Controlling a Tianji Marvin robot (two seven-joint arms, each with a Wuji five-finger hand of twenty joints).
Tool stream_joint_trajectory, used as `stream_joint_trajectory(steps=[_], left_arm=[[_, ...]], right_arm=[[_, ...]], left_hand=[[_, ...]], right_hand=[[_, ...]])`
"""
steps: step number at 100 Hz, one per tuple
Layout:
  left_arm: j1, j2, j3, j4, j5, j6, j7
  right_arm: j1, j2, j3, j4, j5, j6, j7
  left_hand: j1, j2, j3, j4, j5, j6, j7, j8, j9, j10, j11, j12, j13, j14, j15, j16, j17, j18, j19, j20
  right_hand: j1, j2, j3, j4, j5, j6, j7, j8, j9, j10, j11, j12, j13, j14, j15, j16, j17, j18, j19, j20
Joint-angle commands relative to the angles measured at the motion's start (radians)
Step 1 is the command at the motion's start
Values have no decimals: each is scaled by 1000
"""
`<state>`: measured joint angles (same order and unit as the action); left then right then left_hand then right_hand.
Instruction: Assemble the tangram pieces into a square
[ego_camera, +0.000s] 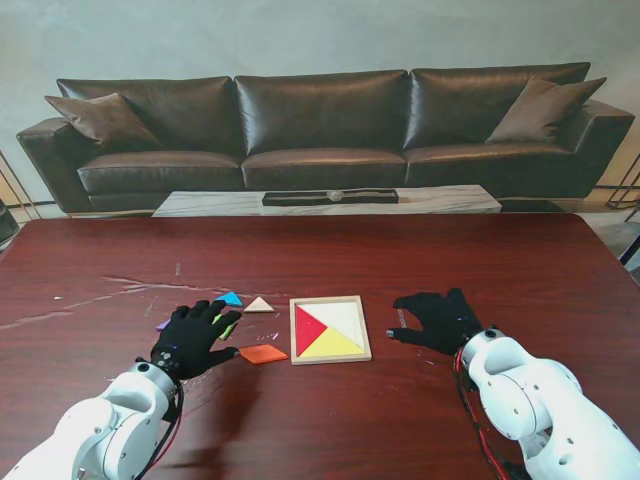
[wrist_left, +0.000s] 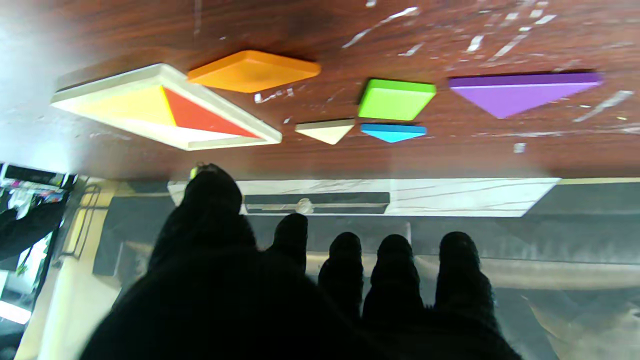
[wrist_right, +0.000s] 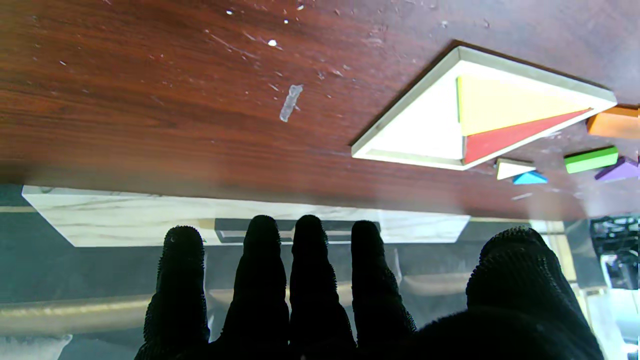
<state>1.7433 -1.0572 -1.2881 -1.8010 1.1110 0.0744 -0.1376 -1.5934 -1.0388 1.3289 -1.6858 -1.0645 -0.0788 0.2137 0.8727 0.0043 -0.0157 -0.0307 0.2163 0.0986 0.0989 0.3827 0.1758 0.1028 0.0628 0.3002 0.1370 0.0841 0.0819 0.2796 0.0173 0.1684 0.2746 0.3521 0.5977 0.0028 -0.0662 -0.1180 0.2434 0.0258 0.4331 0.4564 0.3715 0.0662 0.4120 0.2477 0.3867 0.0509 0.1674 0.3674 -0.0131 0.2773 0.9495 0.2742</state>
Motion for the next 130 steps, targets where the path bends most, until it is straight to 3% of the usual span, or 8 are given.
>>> stream_joint_trajectory(steps=[1,19,50,53,65,68,96,130], left_arm=[[7,10,-18,-10,3,9,-4],[-6,13,-59,14,24,2,-25],[-115,34,-63,109,40,-47,-162],[-126,36,-63,117,49,-52,-175],[-171,42,-57,154,55,-60,-212],[-182,43,-54,165,53,-62,-216],[-291,54,5,290,6,-72,-262],[-367,59,59,412,-51,-62,-255]], right_arm=[[-20,8,3,-3,-5,-7,-11],[-45,10,25,0,-13,-52,-25],[-89,9,61,1,-25,-85,-57],[-93,9,65,1,-26,-86,-58],[-108,9,76,1,-29,-89,-64],[-111,9,77,1,-29,-88,-67],[-131,8,89,8,-27,-97,-84],[-132,7,94,18,-15,-120,-96]], left_hand=[[25,-12,1,29,-10,11,-15,0,-21,15,7,5,-12,-5,-6,6,-5,7,-4,18],[52,-70,16,38,-14,-13,-13,-1,-38,19,6,7,-23,13,-4,7,-5,14,-1,15],[118,-152,69,61,-49,-23,-10,-6,-67,30,-24,0,-53,43,6,6,-6,29,18,1],[86,-176,144,64,-62,-22,-1,-20,-68,37,-36,5,-56,46,16,-5,-10,32,50,-38],[99,-188,170,62,-80,-24,-8,-25,-75,47,-49,-3,-69,53,18,-5,-14,34,56,-43],[84,-200,221,42,-81,-28,-23,-36,-75,48,-47,-25,-70,53,24,-8,-17,36,75,-57],[82,-214,263,35,-90,-22,-79,-54,-74,69,-58,-44,-70,76,39,-8,-14,36,94,-63],[44,-222,272,27,-83,-7,-89,-44,-75,93,-45,-21,-57,90,55,-8,-6,32,115,-71]], right_hand=[[-35,-5,6,25,-45,-28,-12,-6,-39,-10,-13,-10,-30,-15,-12,-15,-19,-7,-20,-28],[-34,-17,9,26,-44,-37,-9,-4,-38,-21,-19,-13,-35,-18,-12,-19,-22,-8,-33,-42],[-32,-10,14,27,-31,-41,7,-2,-12,-21,-23,-16,-23,-17,-9,-21,-15,-2,-37,-55],[-31,-9,15,27,-30,-43,8,-2,-9,-21,-23,-16,-22,-16,-9,-21,-14,0,-38,-56],[-31,-7,15,27,-26,-44,13,-2,-2,-19,-23,-16,-18,-17,-8,-21,-11,4,-38,-59],[-30,-6,15,27,-25,-43,13,-2,1,-20,-22,-15,-17,-17,-8,-21,-9,5,-37,-60],[-28,-6,14,27,-19,-42,20,-3,12,-16,-20,-13,2,-8,3,-18,-3,13,-35,-65],[-28,-9,13,27,-16,-44,25,-5,15,-18,-21,-12,4,-6,6,-18,-4,16,-35,-69]])
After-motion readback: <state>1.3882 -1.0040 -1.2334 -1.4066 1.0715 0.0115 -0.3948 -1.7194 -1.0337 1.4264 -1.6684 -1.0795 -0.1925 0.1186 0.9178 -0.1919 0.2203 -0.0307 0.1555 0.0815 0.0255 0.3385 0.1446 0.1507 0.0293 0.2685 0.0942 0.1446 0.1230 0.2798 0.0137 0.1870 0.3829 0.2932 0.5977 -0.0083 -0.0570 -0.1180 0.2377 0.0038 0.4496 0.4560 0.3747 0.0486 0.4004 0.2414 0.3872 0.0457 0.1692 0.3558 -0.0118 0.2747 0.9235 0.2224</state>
